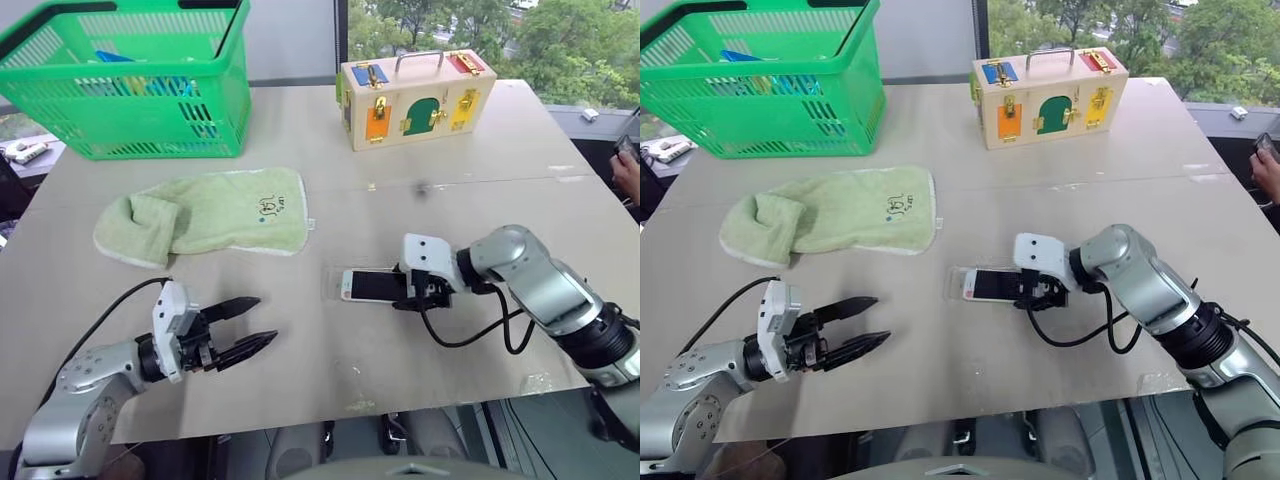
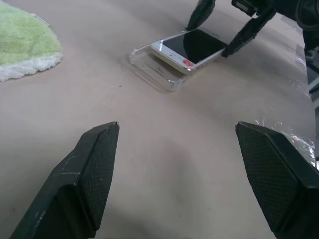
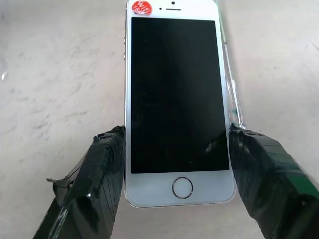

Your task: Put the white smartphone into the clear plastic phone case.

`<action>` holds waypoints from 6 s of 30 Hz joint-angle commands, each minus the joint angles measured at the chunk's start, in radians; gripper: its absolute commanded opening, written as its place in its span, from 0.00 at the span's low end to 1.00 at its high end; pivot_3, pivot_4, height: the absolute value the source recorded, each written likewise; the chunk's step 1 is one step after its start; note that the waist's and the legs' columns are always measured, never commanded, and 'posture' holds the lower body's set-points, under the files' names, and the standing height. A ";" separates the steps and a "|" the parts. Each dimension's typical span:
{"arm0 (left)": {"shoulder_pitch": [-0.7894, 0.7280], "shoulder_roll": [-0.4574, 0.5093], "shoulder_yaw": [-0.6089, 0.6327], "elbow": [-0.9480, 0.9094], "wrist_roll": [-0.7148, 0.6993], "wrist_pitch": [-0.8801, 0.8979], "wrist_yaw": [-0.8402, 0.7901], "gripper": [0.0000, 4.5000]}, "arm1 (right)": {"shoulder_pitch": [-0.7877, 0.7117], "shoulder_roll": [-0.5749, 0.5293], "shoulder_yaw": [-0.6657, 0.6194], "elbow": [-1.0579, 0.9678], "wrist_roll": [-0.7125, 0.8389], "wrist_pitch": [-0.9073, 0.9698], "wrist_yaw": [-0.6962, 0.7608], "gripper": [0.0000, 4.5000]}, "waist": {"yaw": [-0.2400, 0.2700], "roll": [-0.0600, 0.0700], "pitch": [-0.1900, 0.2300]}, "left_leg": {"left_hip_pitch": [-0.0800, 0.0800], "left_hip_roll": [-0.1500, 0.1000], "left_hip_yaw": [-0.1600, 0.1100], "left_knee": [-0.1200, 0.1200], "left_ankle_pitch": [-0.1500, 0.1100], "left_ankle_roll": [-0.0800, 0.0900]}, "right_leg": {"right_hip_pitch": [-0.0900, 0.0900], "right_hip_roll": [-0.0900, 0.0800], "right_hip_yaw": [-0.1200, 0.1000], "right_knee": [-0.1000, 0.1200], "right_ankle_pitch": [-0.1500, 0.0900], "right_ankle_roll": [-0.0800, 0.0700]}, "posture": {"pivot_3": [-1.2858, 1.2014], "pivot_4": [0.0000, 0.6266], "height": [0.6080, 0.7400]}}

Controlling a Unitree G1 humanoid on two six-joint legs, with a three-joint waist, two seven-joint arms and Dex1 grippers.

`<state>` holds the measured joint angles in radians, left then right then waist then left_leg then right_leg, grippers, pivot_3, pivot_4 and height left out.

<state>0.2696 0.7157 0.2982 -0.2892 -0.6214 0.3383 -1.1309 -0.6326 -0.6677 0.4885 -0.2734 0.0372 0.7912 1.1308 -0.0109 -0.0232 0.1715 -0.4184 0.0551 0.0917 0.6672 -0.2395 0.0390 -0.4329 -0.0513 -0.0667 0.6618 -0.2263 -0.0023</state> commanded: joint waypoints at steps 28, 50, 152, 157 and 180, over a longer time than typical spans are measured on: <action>0.010 0.002 0.012 -0.001 0.001 -0.070 -0.019 0.86 | 0.010 0.037 -0.215 -0.088 0.165 0.105 -0.105 0.73 | 0.000 0.001 0.000 | -0.014 0.000 -0.001 0.001 0.002 0.002 | -0.010 -0.001 -0.004 0.000 0.002 -0.002 | 0.52 0.24 1.00; -0.021 0.028 0.014 -0.071 -0.019 0.001 0.012 0.86 | 0.034 0.231 0.087 0.137 0.083 0.116 -0.255 0.00 | -0.003 0.000 -0.002 | -0.006 0.000 -0.001 0.001 0.002 0.003 | -0.004 0.001 -0.004 0.001 0.000 0.001 | 0.52 0.24 1.00; -0.034 -0.014 0.009 0.085 0.003 -0.105 -0.025 0.86 | -0.055 0.304 0.008 0.301 0.102 0.011 -0.303 0.00 | 0.001 0.003 -0.012 | 0.002 0.000 0.002 -0.003 -0.001 -0.001 | 0.000 -0.003 -0.005 0.000 -0.001 0.001 | 0.52 0.24 1.00; -0.043 -0.013 0.008 0.109 0.010 -0.119 -0.050 0.86 | -0.028 0.334 -0.181 0.127 0.313 0.065 -0.219 0.00 | -0.001 0.004 -0.010 | -0.002 0.000 0.002 -0.003 0.001 0.001 | -0.002 -0.004 -0.006 -0.001 0.000 -0.001 | 0.52 0.24 1.00; -0.041 -0.012 -0.001 0.039 0.001 -0.069 -0.010 0.86 | -0.057 0.179 0.085 0.105 0.207 0.053 -0.130 0.00 | -0.002 0.004 -0.010 | -0.013 0.000 0.001 -0.001 0.001 0.002 | -0.011 -0.001 -0.009 0.000 0.002 0.004 | 0.52 0.24 1.00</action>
<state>0.2203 0.6979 0.2816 -0.2306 -0.6118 0.2810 -1.1311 -0.6730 -0.4965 0.5815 -0.1669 0.2576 0.8612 1.0126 -0.0132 -0.0192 0.1615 -0.4314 0.0555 0.0928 0.6662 -0.2381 0.0412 -0.4440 -0.0526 -0.0767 0.6620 -0.2245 0.0018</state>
